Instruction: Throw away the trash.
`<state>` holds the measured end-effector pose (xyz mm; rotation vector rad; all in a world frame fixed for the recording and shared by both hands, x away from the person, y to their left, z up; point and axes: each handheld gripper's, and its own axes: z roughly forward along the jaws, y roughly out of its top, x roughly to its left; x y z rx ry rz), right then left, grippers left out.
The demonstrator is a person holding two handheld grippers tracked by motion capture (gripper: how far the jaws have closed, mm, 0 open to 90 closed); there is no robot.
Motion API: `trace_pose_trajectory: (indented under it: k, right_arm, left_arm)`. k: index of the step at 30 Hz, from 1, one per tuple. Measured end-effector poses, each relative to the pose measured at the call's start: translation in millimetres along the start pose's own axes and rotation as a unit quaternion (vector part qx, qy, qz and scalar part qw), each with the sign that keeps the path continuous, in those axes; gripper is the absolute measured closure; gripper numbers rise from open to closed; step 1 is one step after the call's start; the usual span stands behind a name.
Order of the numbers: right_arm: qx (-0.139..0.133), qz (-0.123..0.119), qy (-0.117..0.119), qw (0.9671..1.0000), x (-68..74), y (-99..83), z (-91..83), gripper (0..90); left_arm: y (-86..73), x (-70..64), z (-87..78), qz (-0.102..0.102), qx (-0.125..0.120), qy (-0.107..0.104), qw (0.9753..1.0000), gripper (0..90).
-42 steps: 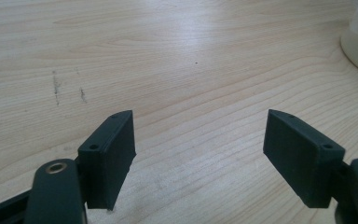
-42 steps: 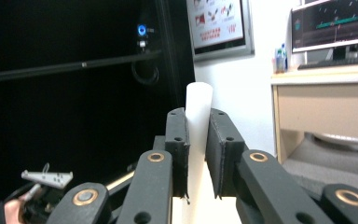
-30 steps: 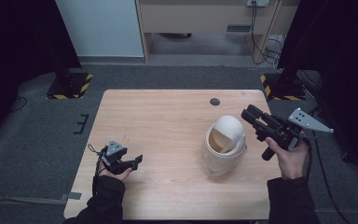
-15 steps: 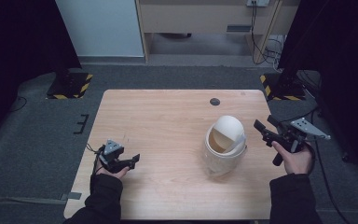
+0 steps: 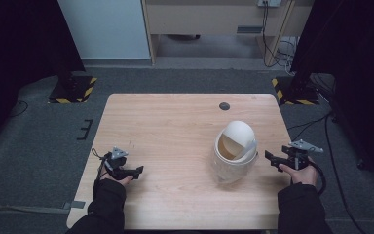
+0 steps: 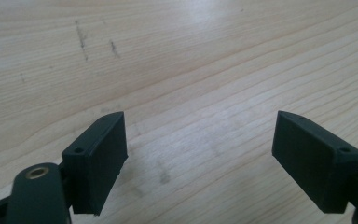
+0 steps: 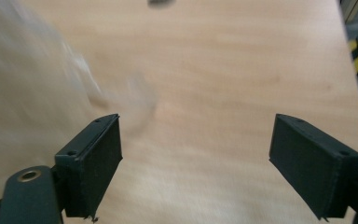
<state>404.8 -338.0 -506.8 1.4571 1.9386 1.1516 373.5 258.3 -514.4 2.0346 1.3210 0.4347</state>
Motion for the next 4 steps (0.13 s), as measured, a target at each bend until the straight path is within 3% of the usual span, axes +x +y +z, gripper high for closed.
trace_pose_trajectory:
  k: [4]
  right_arm:
    - [0.041, -0.022, 0.001, 0.9989, -4.1, -9.1, 7.6, 14.9]
  left_arm:
    - [-2.2, 5.2, 2.5, 0.001, 0.016, 0.01, 0.9998, 16.6]
